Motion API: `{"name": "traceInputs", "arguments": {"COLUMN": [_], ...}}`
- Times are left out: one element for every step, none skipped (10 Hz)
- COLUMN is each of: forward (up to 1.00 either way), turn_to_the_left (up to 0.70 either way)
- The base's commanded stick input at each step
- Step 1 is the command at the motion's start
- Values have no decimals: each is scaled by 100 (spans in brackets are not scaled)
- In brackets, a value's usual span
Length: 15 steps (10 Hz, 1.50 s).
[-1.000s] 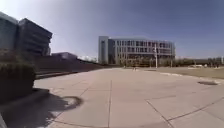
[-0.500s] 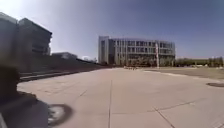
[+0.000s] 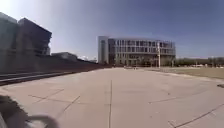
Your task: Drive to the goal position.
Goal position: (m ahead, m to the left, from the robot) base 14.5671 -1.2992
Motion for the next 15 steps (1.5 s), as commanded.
{"name": "traceInputs", "arguments": {"forward": [100,100,100,100,100,100,100,100,100,100,100,100,100,100,100], "turn_to_the_left": [0,0,0,0,0,0,0,0,0,0,0,0,0,0,0]}}
